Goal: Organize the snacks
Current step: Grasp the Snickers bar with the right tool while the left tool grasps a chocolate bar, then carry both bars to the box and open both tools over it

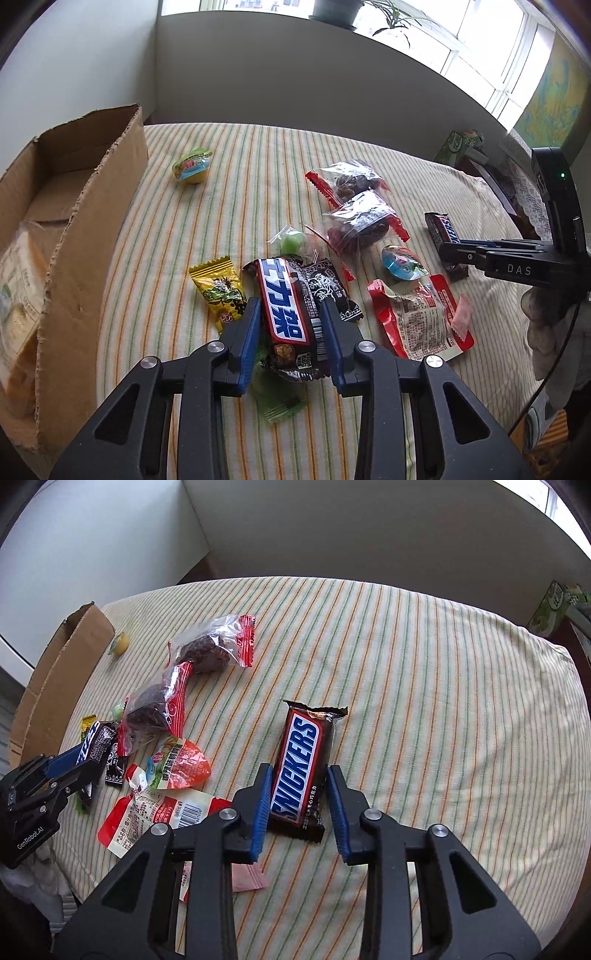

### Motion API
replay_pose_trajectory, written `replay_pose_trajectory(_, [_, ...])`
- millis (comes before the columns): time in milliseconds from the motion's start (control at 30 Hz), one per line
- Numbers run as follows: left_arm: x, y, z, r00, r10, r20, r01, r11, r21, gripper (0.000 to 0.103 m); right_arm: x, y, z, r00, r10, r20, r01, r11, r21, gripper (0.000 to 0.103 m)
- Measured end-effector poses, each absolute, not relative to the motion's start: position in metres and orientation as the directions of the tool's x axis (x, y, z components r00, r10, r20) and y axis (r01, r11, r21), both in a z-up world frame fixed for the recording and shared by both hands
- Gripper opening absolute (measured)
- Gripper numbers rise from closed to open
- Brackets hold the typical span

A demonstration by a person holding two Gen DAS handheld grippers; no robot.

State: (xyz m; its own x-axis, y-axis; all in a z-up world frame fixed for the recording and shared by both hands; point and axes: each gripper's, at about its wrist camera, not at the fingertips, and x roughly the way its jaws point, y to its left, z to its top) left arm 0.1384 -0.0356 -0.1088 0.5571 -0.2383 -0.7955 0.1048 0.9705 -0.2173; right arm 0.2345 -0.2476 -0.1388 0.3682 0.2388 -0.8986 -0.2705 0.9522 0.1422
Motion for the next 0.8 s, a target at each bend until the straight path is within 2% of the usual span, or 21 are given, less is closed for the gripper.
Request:
replay_pose_trajectory(400, [0.119,-0.021,-0.089,0.6,-0.282,-0.749,0.093,0.954,-0.284,0.03,0.215,-0.264,-0.119,0.416,0.265,-0.87,-0.243,0.954,0.175,0.031])
replay_pose_trajectory(800, [0.11,0.017,-0.046,0.691,-0.237,-0.683,0.061,0.961,-0.271,0.03,0.2,-0.206,-0.051,0.477,0.365,-0.799,-0.389,0.903,0.181,0.031])
